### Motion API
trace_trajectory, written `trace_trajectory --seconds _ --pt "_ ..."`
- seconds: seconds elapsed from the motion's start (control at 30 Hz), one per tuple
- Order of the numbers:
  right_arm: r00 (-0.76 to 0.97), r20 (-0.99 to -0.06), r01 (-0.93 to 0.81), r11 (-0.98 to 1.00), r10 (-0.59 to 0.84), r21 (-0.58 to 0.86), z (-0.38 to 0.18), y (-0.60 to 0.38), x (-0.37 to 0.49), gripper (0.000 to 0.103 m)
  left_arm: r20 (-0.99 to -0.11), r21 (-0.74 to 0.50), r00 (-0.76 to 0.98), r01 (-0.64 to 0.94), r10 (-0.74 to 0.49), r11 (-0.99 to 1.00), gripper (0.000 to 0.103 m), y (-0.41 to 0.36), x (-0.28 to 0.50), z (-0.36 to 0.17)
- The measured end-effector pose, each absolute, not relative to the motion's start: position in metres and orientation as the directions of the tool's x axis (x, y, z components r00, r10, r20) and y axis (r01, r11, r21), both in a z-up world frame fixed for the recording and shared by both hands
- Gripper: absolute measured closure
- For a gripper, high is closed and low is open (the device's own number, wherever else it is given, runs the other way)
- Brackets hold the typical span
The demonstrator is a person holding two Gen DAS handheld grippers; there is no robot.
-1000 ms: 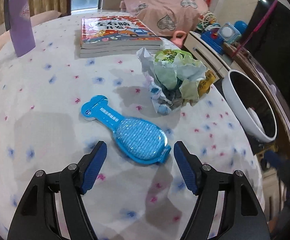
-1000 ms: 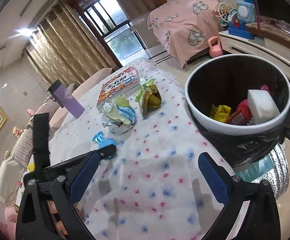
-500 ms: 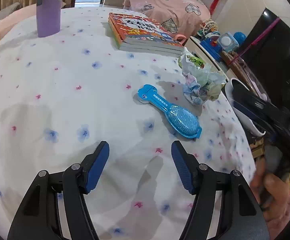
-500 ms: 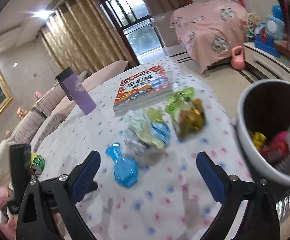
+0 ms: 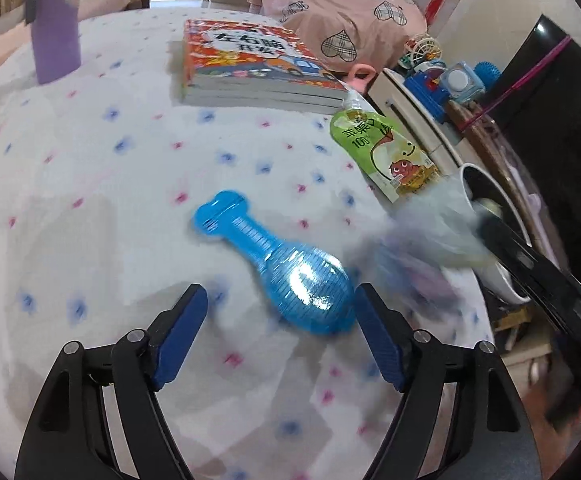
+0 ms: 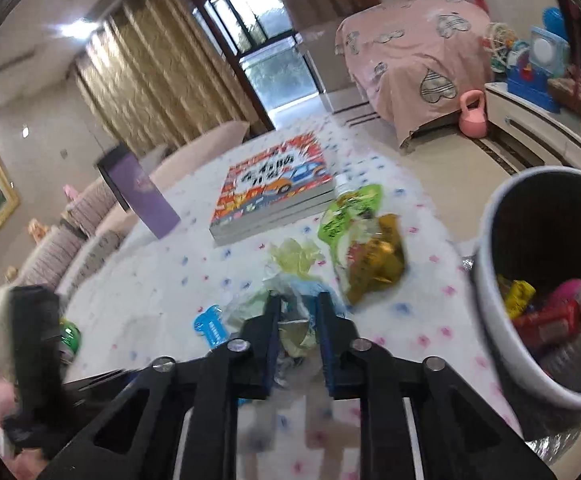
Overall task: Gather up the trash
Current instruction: 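Grasp the crumpled plastic wrappers with the right tool while the left tool grasps the blue brush, then carry the wrappers and blue brush over the bin and release both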
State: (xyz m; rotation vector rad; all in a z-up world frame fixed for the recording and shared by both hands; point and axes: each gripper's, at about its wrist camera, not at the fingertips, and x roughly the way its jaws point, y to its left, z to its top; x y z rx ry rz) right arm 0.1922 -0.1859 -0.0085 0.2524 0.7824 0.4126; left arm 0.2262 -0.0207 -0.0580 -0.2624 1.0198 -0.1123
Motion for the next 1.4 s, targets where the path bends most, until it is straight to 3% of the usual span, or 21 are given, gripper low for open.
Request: trace_trajectory --seconds 0.1,0.2,0.7,1.4 --pt "0.659 -0.611 -0.234 0.891 0.439 0.389 -0.002 -0.206 0.177 0.099 -0.829 -0.185 0.540 -0.014 -0.148 0.983 0.026 -0.040 0.233 -0.060" --pt "0.672 -0.604 -0.213 0.894 0.427 0.395 0.002 -0.221 0.163 0.100 -0.823 -0.129 0.555 0.030 -0.123 0.991 0.048 -0.053 0.234 -0.061" --pt "0.699 -0.579 -0.167 0.883 0.419 0.438 0.006 -0.259 0.126 0.100 -0.763 -0.269 0.566 0.161 -0.312 0.950 0.048 -0.055 0.195 -0.034" --pt "0.780 -0.534 -0.097 0.906 0.327 0.412 0.034 -0.312 0.109 0.100 -0.717 -0.249 0.573 0.321 -0.396 0.914 0.048 -0.128 0.186 0.006"
